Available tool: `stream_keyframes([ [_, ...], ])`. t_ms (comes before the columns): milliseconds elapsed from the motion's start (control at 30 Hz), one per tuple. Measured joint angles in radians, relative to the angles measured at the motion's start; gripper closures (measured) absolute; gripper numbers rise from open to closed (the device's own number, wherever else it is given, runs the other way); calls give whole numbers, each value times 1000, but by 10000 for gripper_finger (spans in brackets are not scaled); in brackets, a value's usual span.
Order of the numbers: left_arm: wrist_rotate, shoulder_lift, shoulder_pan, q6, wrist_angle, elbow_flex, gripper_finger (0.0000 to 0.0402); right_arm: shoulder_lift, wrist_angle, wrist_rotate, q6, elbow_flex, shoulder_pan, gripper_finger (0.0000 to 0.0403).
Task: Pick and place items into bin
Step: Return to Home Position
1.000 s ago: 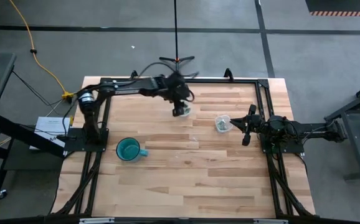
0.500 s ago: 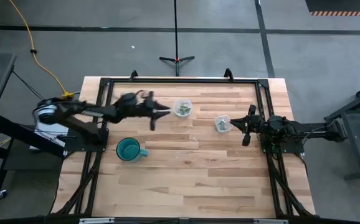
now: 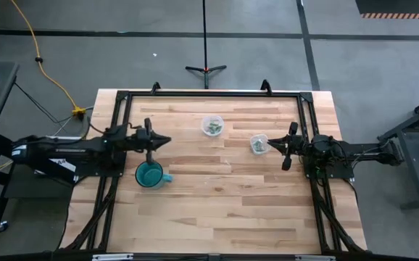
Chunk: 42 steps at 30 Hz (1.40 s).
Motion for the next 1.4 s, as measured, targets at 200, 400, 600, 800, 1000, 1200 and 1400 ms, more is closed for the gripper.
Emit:
stream_keyframes([
  [200, -53, -211, -113, 41, -236, 0, 375, -1, 5, -2, 4, -1, 0, 381],
  [400, -209, -397, -259, 52, -361, -44, 360, -2, 5, -70, 27, -2, 0, 384],
  [600, -286, -534, -400, 74, -470, -44, 375, -5, 63, -146, 42, -3, 0, 385],
  [800, -341, -560, -480, 129, -469, -45, 357, -99, 34, -179, 101, -3, 1, 392],
  [1000, -375, -547, -483, 120, -462, -45, 352, -115, 15, -215, 87, -11, 25, 401],
  [1200, -375, -542, -483, 102, -465, -45, 376, -114, 38, -241, 56, -19, 52, 398],
  [1400, -375, -542, -483, 79, -465, -45, 338, -114, 37, -278, 64, -20, 59, 394],
])
